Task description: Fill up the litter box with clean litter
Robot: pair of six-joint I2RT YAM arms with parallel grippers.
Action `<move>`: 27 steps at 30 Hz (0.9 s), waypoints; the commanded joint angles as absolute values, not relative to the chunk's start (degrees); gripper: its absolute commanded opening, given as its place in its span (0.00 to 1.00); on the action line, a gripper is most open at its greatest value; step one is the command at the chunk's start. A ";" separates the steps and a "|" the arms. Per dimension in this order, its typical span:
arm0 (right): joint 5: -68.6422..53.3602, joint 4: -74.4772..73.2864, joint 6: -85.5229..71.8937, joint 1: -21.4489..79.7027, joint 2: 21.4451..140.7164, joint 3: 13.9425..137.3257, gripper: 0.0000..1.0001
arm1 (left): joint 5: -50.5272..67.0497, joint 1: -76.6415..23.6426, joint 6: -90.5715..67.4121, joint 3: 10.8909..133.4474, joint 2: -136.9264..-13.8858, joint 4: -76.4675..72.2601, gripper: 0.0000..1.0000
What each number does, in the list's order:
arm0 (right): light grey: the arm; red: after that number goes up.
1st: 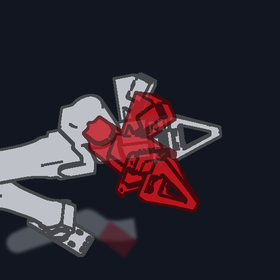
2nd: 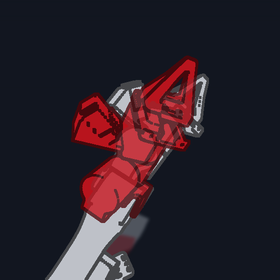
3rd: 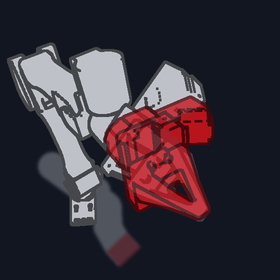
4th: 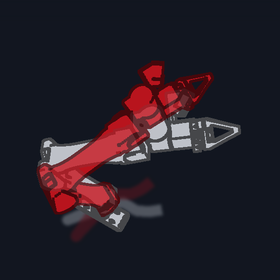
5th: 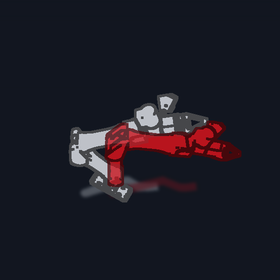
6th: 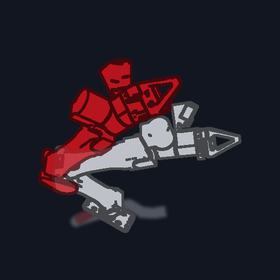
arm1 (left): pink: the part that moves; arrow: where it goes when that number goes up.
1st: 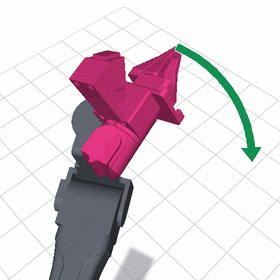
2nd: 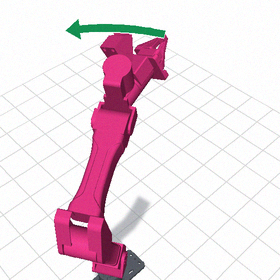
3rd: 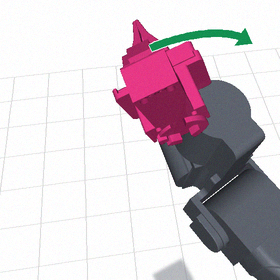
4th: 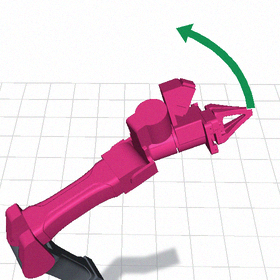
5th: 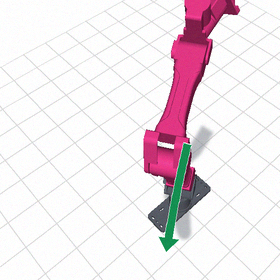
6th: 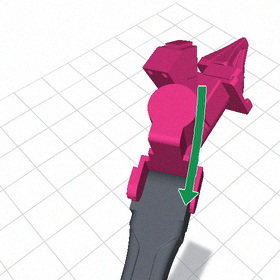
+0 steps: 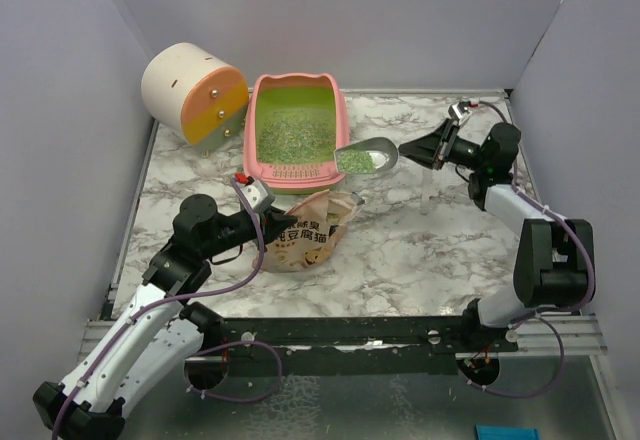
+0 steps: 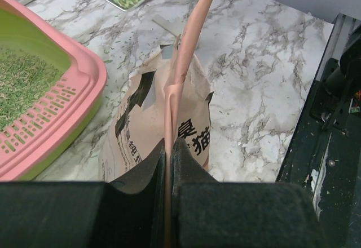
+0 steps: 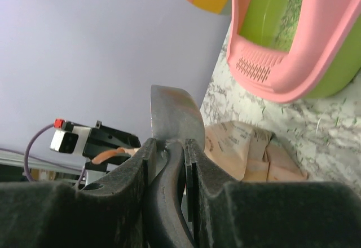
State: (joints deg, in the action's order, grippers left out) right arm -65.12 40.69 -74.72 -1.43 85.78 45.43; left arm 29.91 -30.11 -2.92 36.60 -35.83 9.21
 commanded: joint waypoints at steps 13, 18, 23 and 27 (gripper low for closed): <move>-52.90 9.73 -51.04 11.76 108.95 94.37 0.01 | 30.15 -29.98 -2.51 36.71 -34.34 5.51 0.00; -40.52 -10.43 -29.97 17.13 117.83 113.87 0.01 | 29.56 -29.97 -2.18 37.39 -35.24 5.54 0.00; -28.34 -17.87 -17.10 21.31 123.07 122.89 0.01 | 29.19 -30.02 -1.71 38.23 -36.06 5.50 0.00; -19.51 -18.60 -9.50 23.78 122.96 123.76 0.01 | 29.09 -30.00 -1.68 38.95 -36.93 5.52 0.00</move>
